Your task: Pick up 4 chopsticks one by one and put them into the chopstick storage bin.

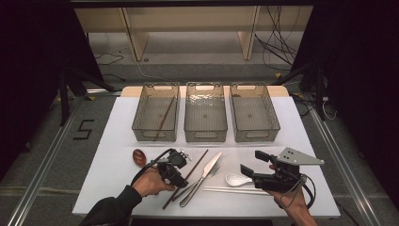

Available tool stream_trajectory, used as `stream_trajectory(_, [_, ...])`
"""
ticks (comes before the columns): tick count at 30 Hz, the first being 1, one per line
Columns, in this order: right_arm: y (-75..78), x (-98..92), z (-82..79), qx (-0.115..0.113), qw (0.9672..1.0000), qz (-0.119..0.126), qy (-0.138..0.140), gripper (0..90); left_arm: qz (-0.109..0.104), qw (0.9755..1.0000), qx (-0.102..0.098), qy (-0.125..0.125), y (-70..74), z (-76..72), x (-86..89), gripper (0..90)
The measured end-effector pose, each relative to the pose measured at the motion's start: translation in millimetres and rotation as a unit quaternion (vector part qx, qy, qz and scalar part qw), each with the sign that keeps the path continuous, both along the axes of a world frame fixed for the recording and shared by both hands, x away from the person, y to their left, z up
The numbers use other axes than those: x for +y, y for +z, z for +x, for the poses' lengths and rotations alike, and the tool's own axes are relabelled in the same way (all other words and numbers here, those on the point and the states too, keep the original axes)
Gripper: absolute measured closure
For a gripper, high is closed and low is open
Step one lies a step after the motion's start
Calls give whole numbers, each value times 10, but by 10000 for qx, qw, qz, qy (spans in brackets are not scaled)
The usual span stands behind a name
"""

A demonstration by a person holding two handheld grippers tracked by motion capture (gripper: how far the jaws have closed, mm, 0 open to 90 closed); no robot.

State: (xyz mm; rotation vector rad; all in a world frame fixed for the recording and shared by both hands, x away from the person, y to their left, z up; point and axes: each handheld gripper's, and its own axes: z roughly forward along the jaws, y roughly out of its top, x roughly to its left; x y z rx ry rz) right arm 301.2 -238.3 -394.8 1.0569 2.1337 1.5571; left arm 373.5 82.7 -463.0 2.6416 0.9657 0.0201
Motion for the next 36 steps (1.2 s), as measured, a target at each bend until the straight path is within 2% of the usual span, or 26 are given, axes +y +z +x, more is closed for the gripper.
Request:
stream_trajectory(11, [-1, 5, -1, 0, 10000, -12, 10, 239, 168, 9997, -185, -61, 1, 19, 22, 708])
stream_trajectory(12, [-2, 6, -2, 7, 10000, -15, 12, 239, 159, 9997, -200, -40, -1, 26, 29, 747])
stream_trajectory(20, [-3, 8, 2, 3, 10000, -27, 21, 242, 135, 9997, -213, 27, -5, 42, 50, 830])
stream_trajectory(29, [-4, 10, 1, -15, 10000, -32, 42, 246, 164, 9997, -172, 85, 1, 51, 41, 842])
stream_trajectory(34, [-3, 14, 0, 3, 10000, -33, 48, 247, -123, 9997, 52, 223, 1, 101, 102, 843])
stream_trajectory(36, [-4, 16, 0, 7, 10000, -43, 53, 247, -251, 9994, 75, 237, 24, 110, 113, 843])
